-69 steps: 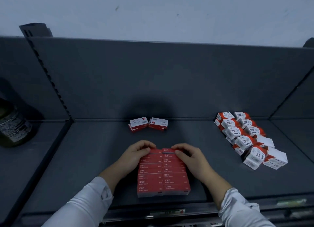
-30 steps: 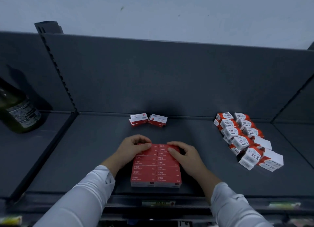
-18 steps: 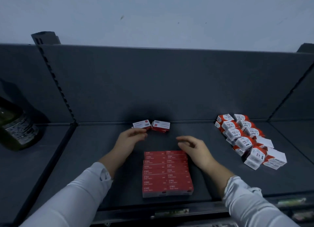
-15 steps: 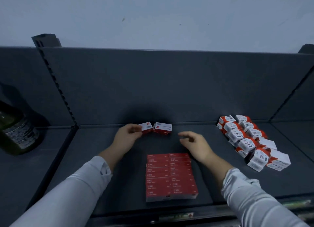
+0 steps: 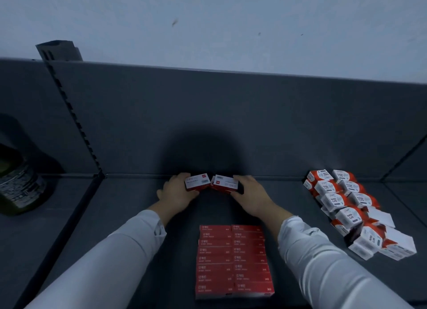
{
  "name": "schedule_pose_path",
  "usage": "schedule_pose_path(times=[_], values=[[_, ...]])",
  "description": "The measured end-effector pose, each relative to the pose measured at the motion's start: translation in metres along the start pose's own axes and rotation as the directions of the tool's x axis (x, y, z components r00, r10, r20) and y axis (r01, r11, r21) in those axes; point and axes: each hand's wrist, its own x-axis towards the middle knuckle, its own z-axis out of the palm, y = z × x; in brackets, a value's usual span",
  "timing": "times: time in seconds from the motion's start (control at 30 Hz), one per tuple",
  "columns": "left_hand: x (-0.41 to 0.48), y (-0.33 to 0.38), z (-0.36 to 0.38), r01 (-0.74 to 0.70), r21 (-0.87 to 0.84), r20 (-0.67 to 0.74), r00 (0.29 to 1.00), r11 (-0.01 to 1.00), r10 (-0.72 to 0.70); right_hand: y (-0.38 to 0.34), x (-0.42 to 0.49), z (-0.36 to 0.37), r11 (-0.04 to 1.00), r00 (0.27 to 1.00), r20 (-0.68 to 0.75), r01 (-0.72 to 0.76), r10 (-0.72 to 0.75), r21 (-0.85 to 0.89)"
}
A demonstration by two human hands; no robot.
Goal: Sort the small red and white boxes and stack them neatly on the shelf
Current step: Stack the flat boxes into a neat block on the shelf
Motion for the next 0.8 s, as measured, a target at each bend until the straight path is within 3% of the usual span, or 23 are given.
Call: schedule_pose_path(times=[0.17, 0.27, 0.37, 0.43, 0.53, 0.8], values=[[0.000, -0.004, 0.002, -0.024, -0.008, -0.088, 0.996, 1.000, 0.023, 0.003, 0.007, 0.002, 1.000, 0.999, -0.041, 0.011, -0.011, 0.002], [-0.002, -0.010, -0.001, -0.118, -0.037, -0.095, 0.989, 0.992, 0.114, 0.008, 0.006, 0.001, 0.998, 0.999, -0.043, 0.032, -0.030, 0.046], [-0.006, -0.014, -0.008, -0.226, -0.128, -0.080, 0.973, 0.966, 0.217, 0.013, -0.003, -0.007, 0.967, 0.998, -0.022, 0.065, -0.062, 0.246], [-0.010, -0.013, -0.012, -0.260, -0.276, -0.061, 0.966, 0.925, 0.253, 0.015, -0.011, -0.015, 0.908, 0.998, -0.024, 0.062, -0.058, 0.413], [-0.020, -0.003, -0.019, -0.230, -0.497, 0.012, 0.963, 0.837, 0.271, 0.015, -0.021, -0.025, 0.808, 0.998, -0.024, 0.056, -0.051, 0.587], [-0.045, 0.028, -0.030, -0.192, -0.658, 0.078, 0.944, 0.728, 0.320, 0.008, -0.044, -0.051, 0.707, 0.996, -0.050, 0.092, -0.080, 0.702]])
